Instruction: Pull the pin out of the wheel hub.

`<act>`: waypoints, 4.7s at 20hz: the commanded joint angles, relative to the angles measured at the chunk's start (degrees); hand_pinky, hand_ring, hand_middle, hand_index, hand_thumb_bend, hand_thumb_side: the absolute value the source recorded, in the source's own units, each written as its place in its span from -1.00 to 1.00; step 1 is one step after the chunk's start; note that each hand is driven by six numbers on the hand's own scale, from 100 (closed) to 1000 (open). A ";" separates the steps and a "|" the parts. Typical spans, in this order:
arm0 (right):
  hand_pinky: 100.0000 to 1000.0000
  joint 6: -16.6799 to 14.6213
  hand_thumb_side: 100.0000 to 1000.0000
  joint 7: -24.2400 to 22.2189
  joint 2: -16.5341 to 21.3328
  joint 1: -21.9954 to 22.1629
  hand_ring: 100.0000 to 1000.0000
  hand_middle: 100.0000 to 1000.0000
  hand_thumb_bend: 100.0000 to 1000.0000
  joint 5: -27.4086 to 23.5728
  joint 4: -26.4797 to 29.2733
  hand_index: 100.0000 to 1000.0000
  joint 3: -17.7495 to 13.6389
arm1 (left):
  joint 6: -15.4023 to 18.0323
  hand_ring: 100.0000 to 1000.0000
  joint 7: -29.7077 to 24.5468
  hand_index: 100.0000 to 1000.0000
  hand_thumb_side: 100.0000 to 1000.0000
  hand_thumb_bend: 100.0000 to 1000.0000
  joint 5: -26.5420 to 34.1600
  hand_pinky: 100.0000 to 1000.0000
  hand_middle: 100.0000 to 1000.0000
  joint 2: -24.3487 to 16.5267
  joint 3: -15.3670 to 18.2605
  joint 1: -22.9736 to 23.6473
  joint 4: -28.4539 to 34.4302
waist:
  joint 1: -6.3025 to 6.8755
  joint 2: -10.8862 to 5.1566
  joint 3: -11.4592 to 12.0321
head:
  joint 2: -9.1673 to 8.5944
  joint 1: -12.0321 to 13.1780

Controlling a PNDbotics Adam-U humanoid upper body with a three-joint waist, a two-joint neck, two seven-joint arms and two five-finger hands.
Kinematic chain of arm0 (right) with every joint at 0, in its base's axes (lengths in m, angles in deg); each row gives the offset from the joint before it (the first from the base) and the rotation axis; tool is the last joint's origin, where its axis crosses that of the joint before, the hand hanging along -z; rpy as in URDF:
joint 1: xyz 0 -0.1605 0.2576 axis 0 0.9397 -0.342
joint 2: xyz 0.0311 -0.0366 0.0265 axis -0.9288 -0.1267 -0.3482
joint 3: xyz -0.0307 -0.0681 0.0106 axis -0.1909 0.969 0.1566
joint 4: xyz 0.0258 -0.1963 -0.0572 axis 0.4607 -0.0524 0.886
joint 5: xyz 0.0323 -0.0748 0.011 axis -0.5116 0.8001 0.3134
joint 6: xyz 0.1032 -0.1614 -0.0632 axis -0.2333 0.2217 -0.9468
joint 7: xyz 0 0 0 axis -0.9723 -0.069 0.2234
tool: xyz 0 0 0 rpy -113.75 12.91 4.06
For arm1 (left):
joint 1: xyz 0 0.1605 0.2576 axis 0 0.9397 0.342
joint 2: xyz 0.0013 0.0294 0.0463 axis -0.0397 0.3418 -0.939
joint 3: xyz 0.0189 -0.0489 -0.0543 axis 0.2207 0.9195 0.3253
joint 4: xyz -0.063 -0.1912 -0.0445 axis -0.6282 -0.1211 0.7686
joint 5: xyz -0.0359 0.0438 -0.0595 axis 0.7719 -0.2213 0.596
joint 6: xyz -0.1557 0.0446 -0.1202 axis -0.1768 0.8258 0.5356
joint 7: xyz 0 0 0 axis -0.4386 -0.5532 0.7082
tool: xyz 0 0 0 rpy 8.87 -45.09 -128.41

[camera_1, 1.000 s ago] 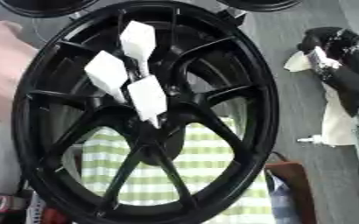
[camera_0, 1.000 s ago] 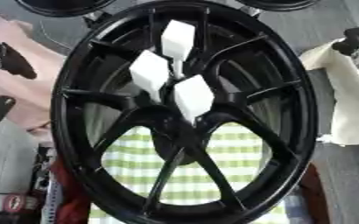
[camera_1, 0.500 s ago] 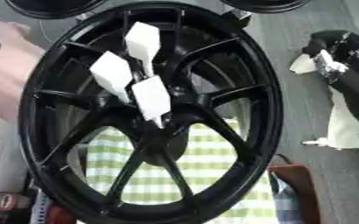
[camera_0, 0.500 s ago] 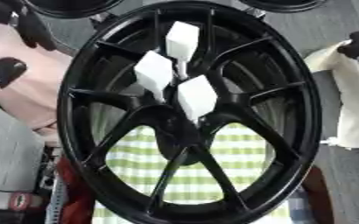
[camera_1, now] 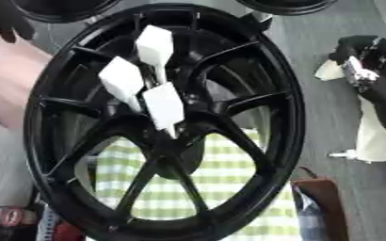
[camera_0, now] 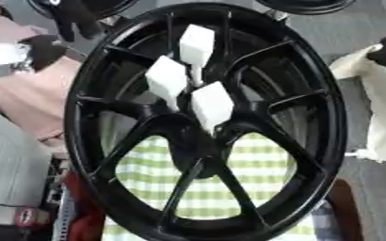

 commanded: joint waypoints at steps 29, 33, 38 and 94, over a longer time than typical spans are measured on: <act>0.80 1.03 -0.43 -0.94 -0.48 -1.00 0.41 0.06 -0.75 -1.00 -0.47 0.31 0.27 | -2.54 0.54 -5.30 0.82 -0.27 -0.85 -6.28 0.70 0.56 7.17 -6.24 -6.50 -4.70 | 0.36 -0.79 -1.27 | -1.05 2.44; 0.80 1.08 -0.43 -0.97 -0.72 -1.02 0.41 0.05 -0.75 -0.99 -0.48 0.31 0.25 | -2.56 0.55 -5.30 0.81 -0.29 -0.85 -7.20 0.70 0.57 7.44 -6.61 -6.26 -5.22 | 0.28 -0.56 -1.50 | -1.15 2.61; 0.80 1.13 -0.43 -1.09 -0.90 -1.12 0.41 0.06 -0.75 -1.00 -0.45 0.31 0.31 | -1.74 0.62 -5.30 0.84 -0.36 -0.82 -9.07 0.72 0.64 7.74 -6.74 -5.85 -6.00 | 0.20 -0.28 -1.66 | -1.30 2.72; 0.80 1.42 -0.41 -2.01 -3.02 -1.78 0.41 0.06 -0.75 -1.51 -0.06 0.31 0.17 | 0.84 0.71 -5.30 0.82 -0.38 -0.84 -14.67 0.76 0.71 9.33 -6.04 -5.69 -8.98 | -0.38 2.39 -3.21 | -3.09 3.63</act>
